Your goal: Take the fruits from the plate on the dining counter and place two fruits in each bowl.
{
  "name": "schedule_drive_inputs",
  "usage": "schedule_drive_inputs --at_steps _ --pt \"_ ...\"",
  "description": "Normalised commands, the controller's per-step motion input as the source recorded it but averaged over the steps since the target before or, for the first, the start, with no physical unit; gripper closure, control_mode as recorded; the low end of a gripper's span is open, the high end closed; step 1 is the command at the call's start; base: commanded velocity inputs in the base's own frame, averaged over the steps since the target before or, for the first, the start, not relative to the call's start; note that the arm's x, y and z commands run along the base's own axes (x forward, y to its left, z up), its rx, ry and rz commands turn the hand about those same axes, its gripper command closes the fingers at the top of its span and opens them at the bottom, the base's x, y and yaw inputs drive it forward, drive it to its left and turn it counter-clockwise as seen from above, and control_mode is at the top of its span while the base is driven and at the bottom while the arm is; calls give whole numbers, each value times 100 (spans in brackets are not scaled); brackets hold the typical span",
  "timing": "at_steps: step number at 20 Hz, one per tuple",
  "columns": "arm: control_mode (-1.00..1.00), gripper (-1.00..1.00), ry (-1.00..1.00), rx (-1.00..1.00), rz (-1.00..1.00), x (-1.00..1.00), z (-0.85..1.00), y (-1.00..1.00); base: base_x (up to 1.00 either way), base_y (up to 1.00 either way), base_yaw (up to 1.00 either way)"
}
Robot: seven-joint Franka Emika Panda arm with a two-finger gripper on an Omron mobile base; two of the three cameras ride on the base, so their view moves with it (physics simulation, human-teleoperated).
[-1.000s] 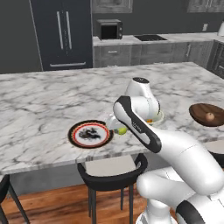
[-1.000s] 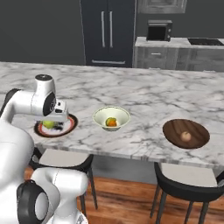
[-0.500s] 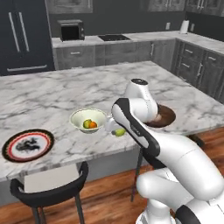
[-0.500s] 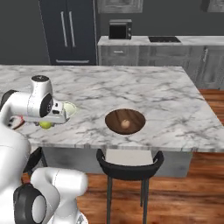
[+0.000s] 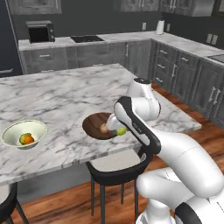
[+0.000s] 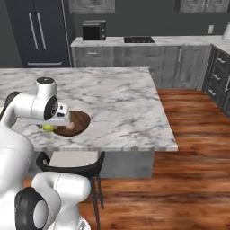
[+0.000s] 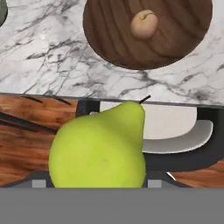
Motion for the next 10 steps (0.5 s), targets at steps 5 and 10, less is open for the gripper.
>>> schedule_drive_inputs --at_steps 5,10 --pt "100 100 0 0 0 0 0 0 18 -49 29" --pt "100 100 0 0 0 0 0 0 61 -2 3"
